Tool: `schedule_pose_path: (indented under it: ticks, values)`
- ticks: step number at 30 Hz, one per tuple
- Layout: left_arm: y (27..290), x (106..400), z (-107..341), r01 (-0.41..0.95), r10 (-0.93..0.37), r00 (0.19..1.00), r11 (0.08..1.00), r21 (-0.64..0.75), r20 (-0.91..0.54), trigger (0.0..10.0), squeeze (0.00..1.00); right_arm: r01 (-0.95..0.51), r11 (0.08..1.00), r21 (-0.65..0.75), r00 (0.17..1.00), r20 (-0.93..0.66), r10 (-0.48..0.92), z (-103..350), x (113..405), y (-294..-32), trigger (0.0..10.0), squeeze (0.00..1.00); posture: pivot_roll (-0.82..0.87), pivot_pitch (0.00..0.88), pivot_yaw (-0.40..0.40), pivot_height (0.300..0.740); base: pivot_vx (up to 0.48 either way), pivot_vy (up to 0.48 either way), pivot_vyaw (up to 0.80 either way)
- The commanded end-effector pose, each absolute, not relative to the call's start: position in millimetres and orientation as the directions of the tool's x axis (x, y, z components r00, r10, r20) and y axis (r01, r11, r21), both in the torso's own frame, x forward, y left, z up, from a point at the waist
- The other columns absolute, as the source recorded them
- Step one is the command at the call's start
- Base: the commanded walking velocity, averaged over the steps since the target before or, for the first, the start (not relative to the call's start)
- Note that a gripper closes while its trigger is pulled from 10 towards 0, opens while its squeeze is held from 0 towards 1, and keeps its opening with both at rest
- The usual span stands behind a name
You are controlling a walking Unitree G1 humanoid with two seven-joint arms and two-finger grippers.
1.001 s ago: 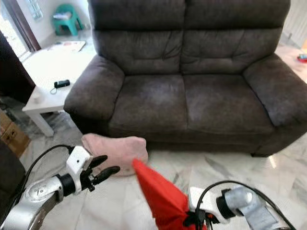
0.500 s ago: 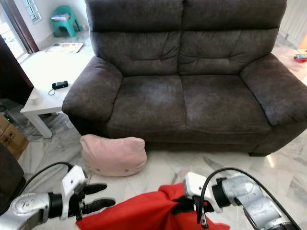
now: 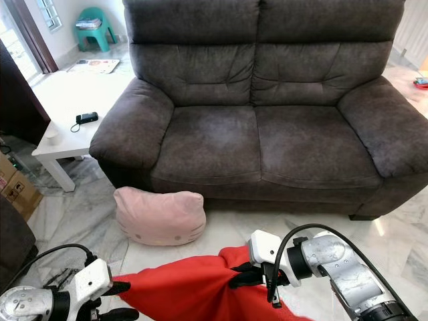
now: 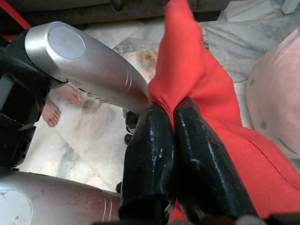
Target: Move the pillow to the sofa from floor
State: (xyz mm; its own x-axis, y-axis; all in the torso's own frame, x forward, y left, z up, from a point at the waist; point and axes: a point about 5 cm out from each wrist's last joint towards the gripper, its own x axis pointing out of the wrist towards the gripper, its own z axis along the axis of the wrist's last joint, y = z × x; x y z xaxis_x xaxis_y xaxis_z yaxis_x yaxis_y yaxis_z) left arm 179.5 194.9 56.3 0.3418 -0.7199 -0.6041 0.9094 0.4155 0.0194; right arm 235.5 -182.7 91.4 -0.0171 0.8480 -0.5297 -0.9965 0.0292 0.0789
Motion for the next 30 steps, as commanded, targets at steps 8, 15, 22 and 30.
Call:
schedule_pose_path:
  ticks: [8, 15, 22, 30]
  values:
    - [207.4, 195.0, 54.2, 0.892, -0.639, 0.45, 0.357, 0.277, -0.624, 10.0, 0.0, -0.999, -0.034, -0.009, -0.026, -0.457, 0.889, 118.9, 243.1, -174.7, 10.0, 0.0, 0.06, 0.014, -0.007, 0.74, 0.0, 0.0, 0.0]
    - [207.1, 198.1, 48.5, 0.891, -0.651, 0.451, 0.367, 0.267, -0.611, 10.0, 0.0, -0.999, -0.038, -0.007, -0.03, -0.459, 0.888, 118.9, 242.7, -175.5, 10.0, 0.0, 0.05, 0.004, -0.005, 0.74, 0.0, 0.0, 0.0]
    - [210.9, 199.6, 44.6, 0.894, -0.661, 0.445, 0.365, 0.26, -0.604, 10.0, 1.0, -0.999, -0.048, -0.006, -0.04, -0.46, 0.887, 119.9, 242.3, -177.7, 10.0, 0.0, 0.05, 0.0, -0.006, 0.74, 0.0, 0.0, 0.0]
    - [214.4, 202.7, 36.0, 0.894, -0.644, 0.447, 0.338, 0.293, -0.62, 10.0, 0.0, -0.997, -0.078, -0.006, -0.067, -0.448, 0.892, 123.5, 241.0, -176.6, 10.0, 0.0, 0.04, 0.0, -0.009, 0.74, 0.0, 0.0, 0.0]
